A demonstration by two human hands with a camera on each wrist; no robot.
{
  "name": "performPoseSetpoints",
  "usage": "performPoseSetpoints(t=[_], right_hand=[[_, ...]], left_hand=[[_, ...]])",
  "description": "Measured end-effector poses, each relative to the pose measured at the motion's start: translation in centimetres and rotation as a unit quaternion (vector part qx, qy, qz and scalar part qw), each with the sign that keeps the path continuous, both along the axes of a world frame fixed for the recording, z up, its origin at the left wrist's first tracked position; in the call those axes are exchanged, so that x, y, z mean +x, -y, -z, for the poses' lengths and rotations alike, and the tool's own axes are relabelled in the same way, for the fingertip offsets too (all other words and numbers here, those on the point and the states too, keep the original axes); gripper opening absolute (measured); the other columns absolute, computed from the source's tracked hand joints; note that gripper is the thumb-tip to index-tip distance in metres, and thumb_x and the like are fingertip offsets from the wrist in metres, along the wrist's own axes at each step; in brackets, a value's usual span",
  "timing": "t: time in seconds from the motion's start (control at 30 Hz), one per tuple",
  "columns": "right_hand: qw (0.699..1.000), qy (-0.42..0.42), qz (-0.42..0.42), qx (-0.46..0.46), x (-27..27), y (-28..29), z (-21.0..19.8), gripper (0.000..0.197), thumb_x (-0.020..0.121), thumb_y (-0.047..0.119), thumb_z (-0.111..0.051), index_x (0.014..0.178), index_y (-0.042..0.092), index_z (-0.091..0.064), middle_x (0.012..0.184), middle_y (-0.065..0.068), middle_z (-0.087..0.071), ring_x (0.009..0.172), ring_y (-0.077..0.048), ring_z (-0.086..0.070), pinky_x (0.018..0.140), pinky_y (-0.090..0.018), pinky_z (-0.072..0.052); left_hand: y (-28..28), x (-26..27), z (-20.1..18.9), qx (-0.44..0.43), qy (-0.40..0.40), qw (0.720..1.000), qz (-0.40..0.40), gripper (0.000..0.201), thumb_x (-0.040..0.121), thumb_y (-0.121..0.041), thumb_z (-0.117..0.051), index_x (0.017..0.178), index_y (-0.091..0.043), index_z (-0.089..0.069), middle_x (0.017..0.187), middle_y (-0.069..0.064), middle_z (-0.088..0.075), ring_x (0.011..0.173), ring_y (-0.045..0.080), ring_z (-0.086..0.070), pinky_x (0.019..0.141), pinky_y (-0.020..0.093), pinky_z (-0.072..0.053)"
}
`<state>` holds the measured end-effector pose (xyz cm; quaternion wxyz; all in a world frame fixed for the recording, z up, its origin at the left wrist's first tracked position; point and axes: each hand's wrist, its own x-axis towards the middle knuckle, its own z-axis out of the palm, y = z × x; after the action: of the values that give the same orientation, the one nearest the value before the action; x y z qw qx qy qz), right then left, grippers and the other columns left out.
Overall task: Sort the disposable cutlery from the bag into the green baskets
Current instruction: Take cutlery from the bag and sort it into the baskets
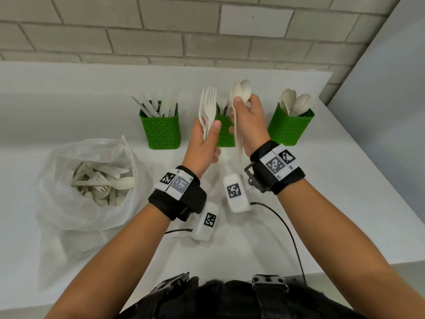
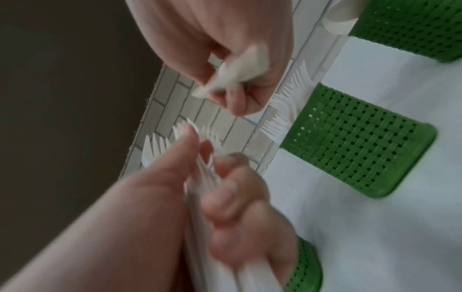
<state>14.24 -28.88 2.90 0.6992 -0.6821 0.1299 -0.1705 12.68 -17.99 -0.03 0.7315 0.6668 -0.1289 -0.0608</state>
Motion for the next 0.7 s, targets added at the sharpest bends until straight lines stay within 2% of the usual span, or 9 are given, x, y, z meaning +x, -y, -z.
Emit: performPoseSetpoints(t=[0.07,0.2,0.27,0.33,0.4,0.47,0.53,0.6,0.7], right_hand=[[1.0,-0.002,0.025,0.016,0.8,1.8,-0.6,0.003,0.099,0.015,-0.038,0.098,0.014,-0.041,0.07,0.0,-0.044,0.059,-0.01,-0.046,0.045,-0.02,-0.037],[0.994,-0.023,0.082,0.074,2.7,7.9,-2.3,0.014,0.098,0.007,-0.033,0.109,0.014,-0.038,0.075,-0.003,-0.045,0.057,-0.014,-0.055,0.038,-0.017,-0.032],[0.986,-0.006,0.13,0.109,3.3,10.8,-2.9,0.013,0.098,0.017,-0.042,0.11,0.013,-0.038,0.071,-0.002,-0.04,0.044,-0.009,-0.041,0.036,-0.016,-0.024],[0.974,0.019,0.192,0.119,3.9,12.8,-3.5,0.035,0.09,0.041,-0.057,0.108,0.013,-0.044,0.067,0.001,-0.037,0.042,-0.009,-0.029,0.038,-0.019,-0.024],[0.968,0.046,0.232,0.087,4.6,14.3,-4.0,0.046,0.079,0.048,-0.068,0.105,0.015,-0.05,0.067,0.004,-0.04,0.046,-0.009,-0.031,0.042,-0.021,-0.03],[0.965,0.074,0.245,0.053,5.5,15.5,-4.0,0.036,0.076,0.042,-0.073,0.093,0.018,-0.052,0.072,0.004,-0.046,0.056,-0.009,-0.039,0.052,-0.023,-0.037],[0.966,0.073,0.247,0.037,6.4,16.7,-3.3,0.026,0.082,0.039,-0.068,0.088,0.018,-0.052,0.078,0.004,-0.051,0.067,-0.009,-0.048,0.067,-0.026,-0.045],[0.973,0.035,0.227,0.022,6.8,17.5,-2.0,0.024,0.092,0.038,-0.057,0.097,0.015,-0.052,0.086,0.005,-0.056,0.078,-0.008,-0.053,0.079,-0.024,-0.047],[0.98,-0.009,0.194,-0.033,7.1,18.1,-0.1,0.023,0.092,0.04,-0.056,0.087,0.018,-0.052,0.081,0.009,-0.055,0.075,-0.006,-0.054,0.074,-0.018,-0.047]], left_hand=[[0.5,0.1,0.2,-0.006,-0.023,1.0,0.008,0.007,0.099,-0.032,-0.04,0.096,-0.038,-0.04,0.069,-0.001,-0.033,0.045,0.007,-0.031,0.041,0.017,-0.03],[1.5,0.3,-0.2,-0.02,-0.037,0.999,0.019,0.006,0.099,-0.033,-0.038,0.096,-0.038,-0.041,0.07,-0.001,-0.033,0.046,0.009,-0.03,0.043,0.02,-0.028],[2.1,0.3,-0.3,-0.025,-0.042,0.999,0.021,0.005,0.099,-0.033,-0.038,0.097,-0.036,-0.042,0.069,-0.001,-0.034,0.044,0.008,-0.03,0.043,0.021,-0.027],[2.8,0.4,-0.3,-0.03,-0.053,0.998,0.026,0.002,0.099,-0.034,-0.039,0.1,-0.032,-0.041,0.069,0.0,-0.035,0.043,0.008,-0.03,0.041,0.02,-0.027],[3.4,0.5,-0.1,-0.033,-0.068,0.997,0.034,0.012,0.098,-0.035,-0.041,0.107,-0.027,-0.038,0.07,0.0,-0.037,0.044,0.009,-0.03,0.04,0.019,-0.027],[3.8,0.5,-0.1,-0.04,-0.088,0.995,0.04,0.02,0.097,-0.037,-0.043,0.111,-0.024,-0.037,0.069,0.0,-0.037,0.043,0.008,-0.03,0.039,0.018,-0.027],[4.0,0.6,0.0,-0.04,-0.098,0.993,0.047,0.021,0.096,-0.037,-0.046,0.111,-0.024,-0.039,0.069,-0.001,-0.037,0.042,0.007,-0.031,0.039,0.018,-0.027],[4.2,0.7,-0.1,-0.038,-0.102,0.992,0.057,0.017,0.095,-0.037,-0.048,0.106,-0.024,-0.044,0.068,-0.002,-0.036,0.042,0.007,-0.031,0.039,0.018,-0.026],[4.4,0.8,-0.2,-0.045,-0.127,0.989,0.066,0.024,0.094,-0.036,-0.047,0.108,-0.017,-0.048,0.064,-0.004,-0.035,0.042,0.007,-0.031,0.041,0.018,-0.023]])
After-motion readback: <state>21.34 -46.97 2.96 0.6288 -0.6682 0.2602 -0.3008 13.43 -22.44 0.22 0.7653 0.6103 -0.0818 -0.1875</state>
